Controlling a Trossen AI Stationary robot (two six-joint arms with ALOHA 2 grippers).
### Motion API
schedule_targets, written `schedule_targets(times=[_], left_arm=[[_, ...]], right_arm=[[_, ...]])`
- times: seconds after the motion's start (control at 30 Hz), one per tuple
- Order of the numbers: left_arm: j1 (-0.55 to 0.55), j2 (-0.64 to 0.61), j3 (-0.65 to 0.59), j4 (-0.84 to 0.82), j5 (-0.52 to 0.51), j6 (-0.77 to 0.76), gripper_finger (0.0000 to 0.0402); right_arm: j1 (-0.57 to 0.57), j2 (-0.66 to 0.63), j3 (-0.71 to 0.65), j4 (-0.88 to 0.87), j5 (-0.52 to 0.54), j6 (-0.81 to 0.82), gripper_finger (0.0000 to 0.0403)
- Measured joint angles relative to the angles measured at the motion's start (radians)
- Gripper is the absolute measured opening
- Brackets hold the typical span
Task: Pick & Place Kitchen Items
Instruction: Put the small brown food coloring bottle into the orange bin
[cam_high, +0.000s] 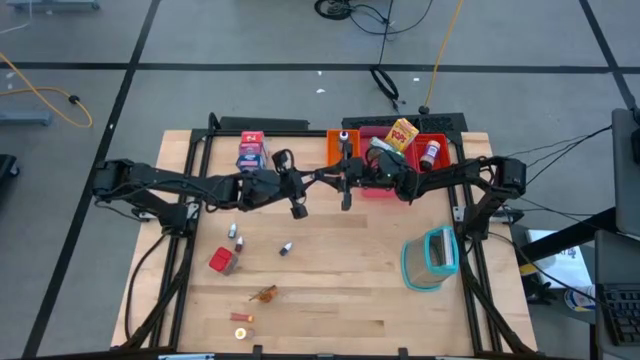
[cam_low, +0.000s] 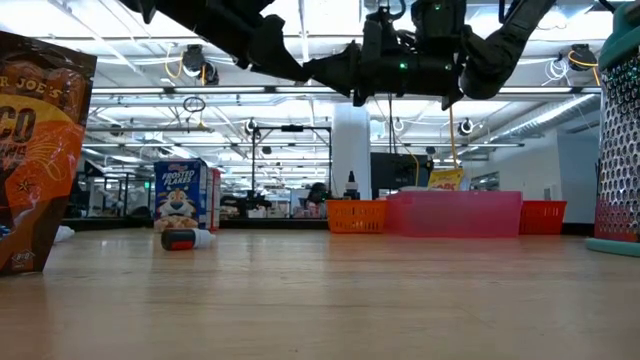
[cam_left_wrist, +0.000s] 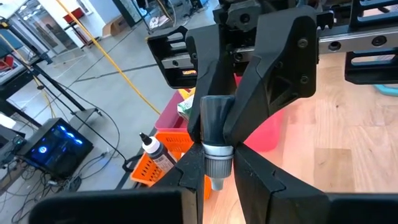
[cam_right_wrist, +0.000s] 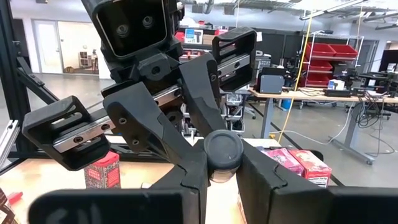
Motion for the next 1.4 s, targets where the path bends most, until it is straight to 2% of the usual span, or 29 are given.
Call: schedule_targets(times=[0.4, 0.7, 0.97, 1.13, 1.33, 1.4], left_arm=[[-0.001, 0.000, -0.002, -0.079, -0.081, 0.013, 0.0063], [-0.002, 0.000, -0.002, -0.194, -0.078, -0.035, 0.0063], [-0.002, 0.000, -0.002, -0.358, -0.067, -0.143, 0.0063], [-0.002, 0.000, -0.002, -0.430, -0.017, -0.205, 0.0065], [-0.002, 0.000, -0.001, -0.463, 0.026, -0.244, 0.0105], [-0.002, 0.000, -0.001, -0.485, 0.030, -0.266, 0.0123]], right_arm=[[-0.041, -0.001, -0.001, -0.052, 0.008, 0.004, 0.0049], [-0.126, -0.001, -0.001, -0.159, 0.015, 0.008, 0.0049], [-0.209, -0.001, -0.001, -0.300, 0.111, 0.013, 0.0049], [-0.249, -0.001, 0.000, -0.383, 0.160, 0.006, 0.0049], [-0.284, -0.001, 0.000, -0.449, 0.177, -0.003, 0.0049], [-0.290, -0.001, 0.000, -0.469, 0.213, -0.007, 0.0049]])
